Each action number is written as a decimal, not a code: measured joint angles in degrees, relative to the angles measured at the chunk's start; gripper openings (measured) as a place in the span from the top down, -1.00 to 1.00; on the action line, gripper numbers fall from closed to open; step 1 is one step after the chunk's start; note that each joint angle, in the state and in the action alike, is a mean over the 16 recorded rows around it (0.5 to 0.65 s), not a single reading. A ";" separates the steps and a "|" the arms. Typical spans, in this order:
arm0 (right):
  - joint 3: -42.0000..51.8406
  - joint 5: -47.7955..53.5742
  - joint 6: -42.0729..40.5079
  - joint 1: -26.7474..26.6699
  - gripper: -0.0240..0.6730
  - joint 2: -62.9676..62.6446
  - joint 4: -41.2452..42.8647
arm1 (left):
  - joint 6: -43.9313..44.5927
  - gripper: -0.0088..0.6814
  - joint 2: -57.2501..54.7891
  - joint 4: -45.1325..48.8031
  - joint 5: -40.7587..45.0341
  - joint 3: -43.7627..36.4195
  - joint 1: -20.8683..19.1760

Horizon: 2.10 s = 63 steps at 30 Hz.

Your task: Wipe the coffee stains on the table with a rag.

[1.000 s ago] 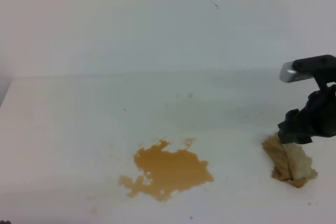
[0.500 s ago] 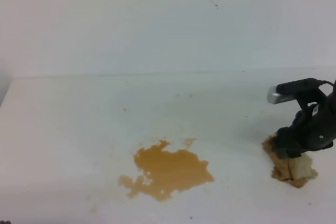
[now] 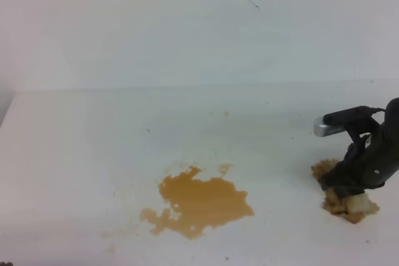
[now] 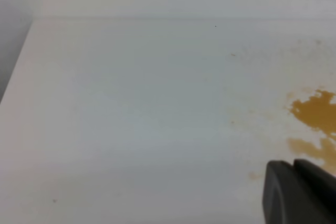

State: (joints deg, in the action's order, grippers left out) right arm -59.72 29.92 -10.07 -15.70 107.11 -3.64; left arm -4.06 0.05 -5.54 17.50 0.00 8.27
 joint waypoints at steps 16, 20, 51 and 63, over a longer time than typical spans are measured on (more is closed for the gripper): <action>-4.99 0.54 -18.36 -0.52 0.94 0.63 -23.01 | 0.00 0.98 0.00 0.00 0.00 0.00 0.00; -6.48 1.07 -22.94 -1.34 0.94 1.78 -29.69 | 0.00 0.98 0.00 0.00 0.00 0.00 0.00; -12.83 0.16 -30.99 -13.50 0.94 10.65 -44.70 | 0.00 0.98 0.00 0.00 0.00 0.00 0.00; -18.35 4.87 -30.91 -17.46 0.93 10.77 -45.89 | 0.00 0.98 0.00 0.00 0.00 0.00 0.00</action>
State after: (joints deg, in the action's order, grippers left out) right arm -78.07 34.80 -40.98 -33.16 117.89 -49.52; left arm -4.06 0.05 -5.54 17.50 0.00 8.27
